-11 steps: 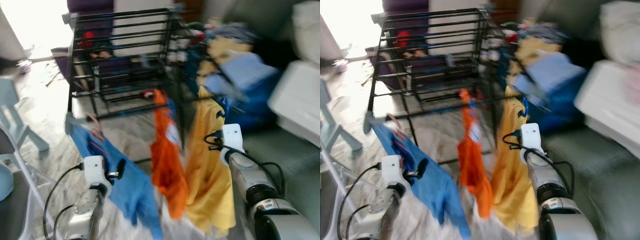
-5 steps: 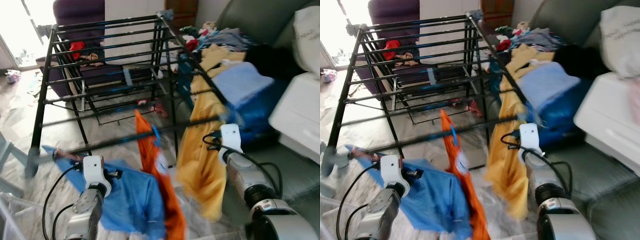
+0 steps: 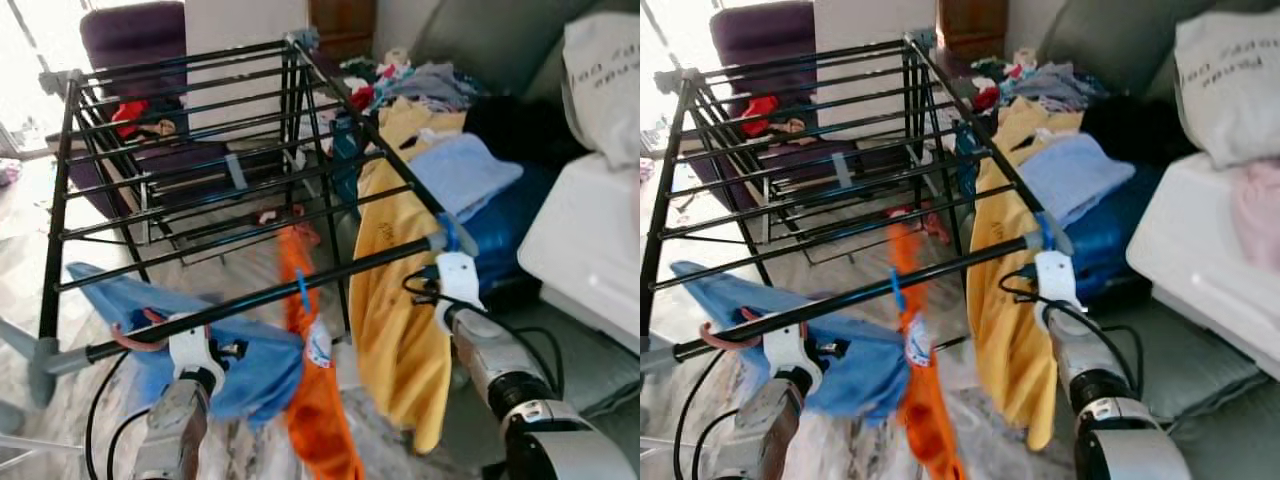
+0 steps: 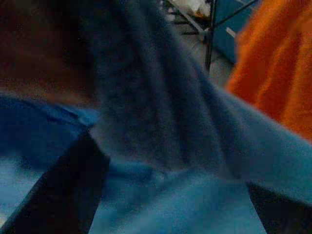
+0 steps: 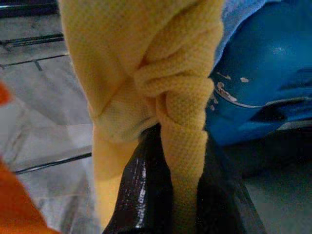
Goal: Hang hanger
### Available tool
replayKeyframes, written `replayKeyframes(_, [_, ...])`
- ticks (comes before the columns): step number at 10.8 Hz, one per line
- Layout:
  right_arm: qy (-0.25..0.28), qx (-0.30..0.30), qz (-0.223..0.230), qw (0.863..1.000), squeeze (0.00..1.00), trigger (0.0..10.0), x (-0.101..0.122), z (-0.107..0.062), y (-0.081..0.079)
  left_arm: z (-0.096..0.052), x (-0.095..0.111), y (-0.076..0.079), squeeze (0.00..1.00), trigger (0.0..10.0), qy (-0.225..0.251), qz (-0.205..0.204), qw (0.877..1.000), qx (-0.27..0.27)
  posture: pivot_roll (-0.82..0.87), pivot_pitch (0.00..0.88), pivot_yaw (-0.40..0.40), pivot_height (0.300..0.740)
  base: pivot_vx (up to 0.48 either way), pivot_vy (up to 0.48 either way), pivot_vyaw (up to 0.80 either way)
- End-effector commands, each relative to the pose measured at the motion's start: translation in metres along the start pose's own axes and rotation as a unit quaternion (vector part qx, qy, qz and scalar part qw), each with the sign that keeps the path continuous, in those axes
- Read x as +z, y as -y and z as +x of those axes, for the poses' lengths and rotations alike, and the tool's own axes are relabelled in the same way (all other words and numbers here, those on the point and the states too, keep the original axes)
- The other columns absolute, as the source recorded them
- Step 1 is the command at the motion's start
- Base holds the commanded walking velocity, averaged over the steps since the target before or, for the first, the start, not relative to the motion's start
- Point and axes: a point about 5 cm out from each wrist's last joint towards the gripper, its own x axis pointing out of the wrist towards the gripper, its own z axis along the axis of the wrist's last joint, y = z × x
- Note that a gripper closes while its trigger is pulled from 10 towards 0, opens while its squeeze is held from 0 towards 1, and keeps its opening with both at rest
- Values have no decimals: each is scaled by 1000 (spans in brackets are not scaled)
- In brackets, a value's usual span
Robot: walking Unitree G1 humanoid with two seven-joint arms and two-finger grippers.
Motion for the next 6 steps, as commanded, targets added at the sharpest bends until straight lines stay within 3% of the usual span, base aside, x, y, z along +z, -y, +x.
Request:
replayKeyframes(1, [39,11,2,999,0,10000,24,4,-8,1,6,-9,0,10000,3,8,1000,8,-48,0,33,740,469,0,0])
replayKeyframes(6, [39,11,2,999,0,10000,24,4,-8,1,6,-9,0,10000,3,8,1000,8,-48,0,33,740,469,0,0])
